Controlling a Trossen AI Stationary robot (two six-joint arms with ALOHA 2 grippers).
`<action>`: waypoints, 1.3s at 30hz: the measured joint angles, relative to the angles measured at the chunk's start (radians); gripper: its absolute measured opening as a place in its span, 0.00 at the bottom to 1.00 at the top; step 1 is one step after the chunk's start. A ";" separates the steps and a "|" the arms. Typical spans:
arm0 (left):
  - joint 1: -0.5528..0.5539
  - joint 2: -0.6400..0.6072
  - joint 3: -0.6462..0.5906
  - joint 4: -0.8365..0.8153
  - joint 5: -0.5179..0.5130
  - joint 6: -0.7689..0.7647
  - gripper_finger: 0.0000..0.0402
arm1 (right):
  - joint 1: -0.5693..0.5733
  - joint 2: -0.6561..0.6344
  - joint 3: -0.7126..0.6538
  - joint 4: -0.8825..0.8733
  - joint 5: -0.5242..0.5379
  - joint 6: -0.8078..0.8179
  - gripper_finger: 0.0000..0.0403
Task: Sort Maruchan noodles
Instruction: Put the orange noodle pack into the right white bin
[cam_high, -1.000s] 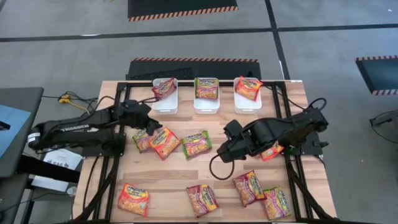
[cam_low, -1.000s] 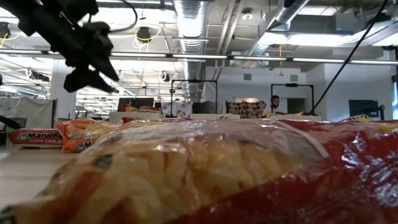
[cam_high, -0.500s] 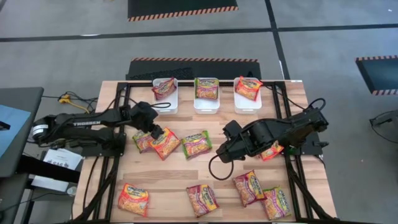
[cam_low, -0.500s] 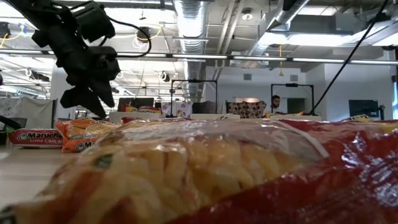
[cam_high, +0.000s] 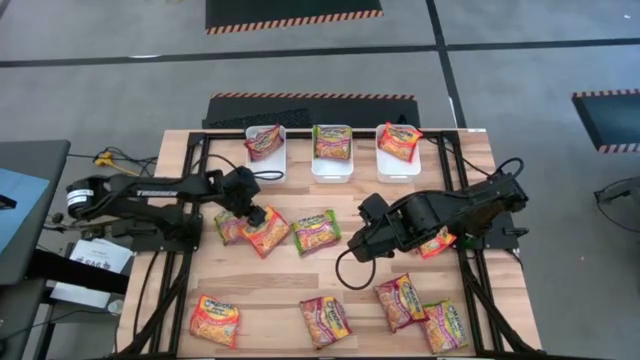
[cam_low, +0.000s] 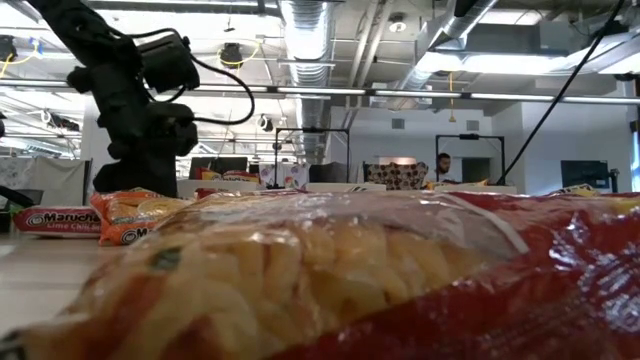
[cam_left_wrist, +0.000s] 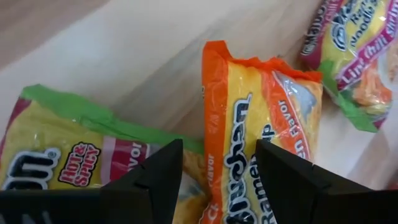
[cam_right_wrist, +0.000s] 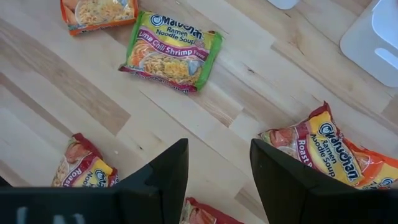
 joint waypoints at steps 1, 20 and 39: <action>0.000 0.009 0.000 0.011 0.013 0.001 0.47 | 0.000 0.000 0.000 0.000 0.000 0.000 0.49; -0.003 0.044 0.000 0.083 0.115 0.055 0.01 | -0.017 0.000 0.000 0.026 0.019 0.000 0.49; -0.095 0.044 -0.001 0.403 0.308 -0.091 0.00 | -0.147 0.000 0.000 0.134 -0.039 -0.256 0.48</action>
